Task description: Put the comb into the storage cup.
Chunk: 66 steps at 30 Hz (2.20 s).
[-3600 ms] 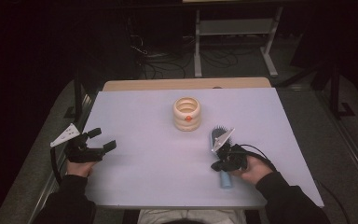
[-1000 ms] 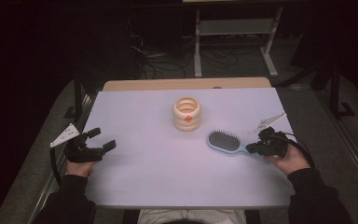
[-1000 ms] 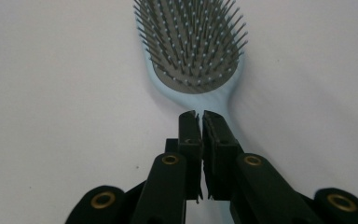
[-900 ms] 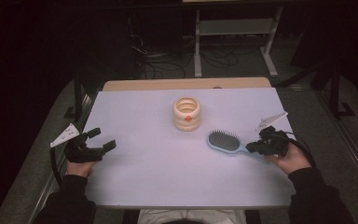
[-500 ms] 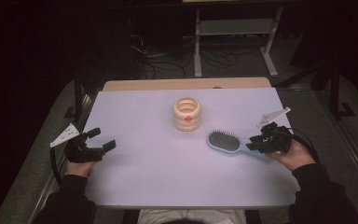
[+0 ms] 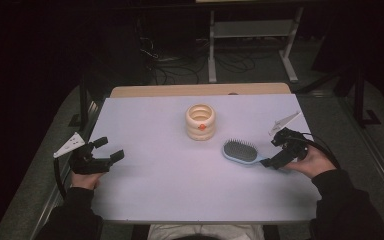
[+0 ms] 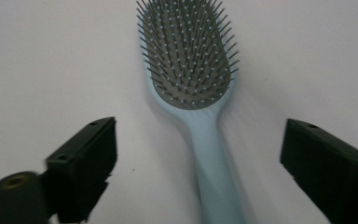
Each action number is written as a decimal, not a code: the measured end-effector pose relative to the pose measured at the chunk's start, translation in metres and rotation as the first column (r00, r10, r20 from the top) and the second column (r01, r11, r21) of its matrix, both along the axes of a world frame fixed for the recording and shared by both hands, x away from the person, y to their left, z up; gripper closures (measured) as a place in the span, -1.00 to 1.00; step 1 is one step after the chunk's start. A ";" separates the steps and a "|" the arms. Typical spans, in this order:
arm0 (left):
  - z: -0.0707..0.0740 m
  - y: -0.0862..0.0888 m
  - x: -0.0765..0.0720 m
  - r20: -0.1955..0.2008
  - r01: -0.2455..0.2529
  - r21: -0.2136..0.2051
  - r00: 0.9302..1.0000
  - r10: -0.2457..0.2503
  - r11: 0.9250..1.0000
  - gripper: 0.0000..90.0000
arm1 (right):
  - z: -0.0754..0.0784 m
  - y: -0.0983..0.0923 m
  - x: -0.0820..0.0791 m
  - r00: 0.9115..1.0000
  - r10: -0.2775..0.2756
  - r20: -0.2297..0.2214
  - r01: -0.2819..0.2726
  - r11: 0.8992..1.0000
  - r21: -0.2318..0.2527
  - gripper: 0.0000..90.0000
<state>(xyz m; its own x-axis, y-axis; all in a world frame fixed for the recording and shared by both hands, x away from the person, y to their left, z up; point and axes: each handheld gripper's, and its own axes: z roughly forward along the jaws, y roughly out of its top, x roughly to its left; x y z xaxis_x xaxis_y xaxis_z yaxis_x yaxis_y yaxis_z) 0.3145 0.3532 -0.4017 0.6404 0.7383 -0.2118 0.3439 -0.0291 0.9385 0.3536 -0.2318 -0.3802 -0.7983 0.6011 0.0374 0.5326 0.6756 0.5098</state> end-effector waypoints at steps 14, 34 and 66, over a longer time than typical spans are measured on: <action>0.000 0.000 0.000 0.000 0.002 0.001 1.000 -0.002 1.000 -1.00 | -0.020 0.005 0.021 0.999 0.015 -0.052 -0.017 0.999 -0.042 -0.96; -0.001 0.000 0.000 -0.004 -0.002 0.004 1.000 0.002 1.000 -1.00 | -0.033 0.008 0.027 0.994 0.081 -0.075 -0.087 0.993 -0.082 -0.59; -0.001 0.000 0.001 -0.006 -0.005 0.008 1.000 0.005 1.000 -1.00 | -0.043 0.020 0.025 0.985 0.143 -0.099 -0.158 0.974 -0.164 0.46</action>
<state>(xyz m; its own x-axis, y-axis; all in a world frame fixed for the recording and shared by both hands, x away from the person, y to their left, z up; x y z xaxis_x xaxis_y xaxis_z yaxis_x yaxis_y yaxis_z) 0.3152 0.3528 -0.4028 0.6350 0.7433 -0.2102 0.3502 -0.0345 0.9360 0.3785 -0.2122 -0.4228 -0.8781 0.4781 0.0173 0.4554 0.8243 0.3362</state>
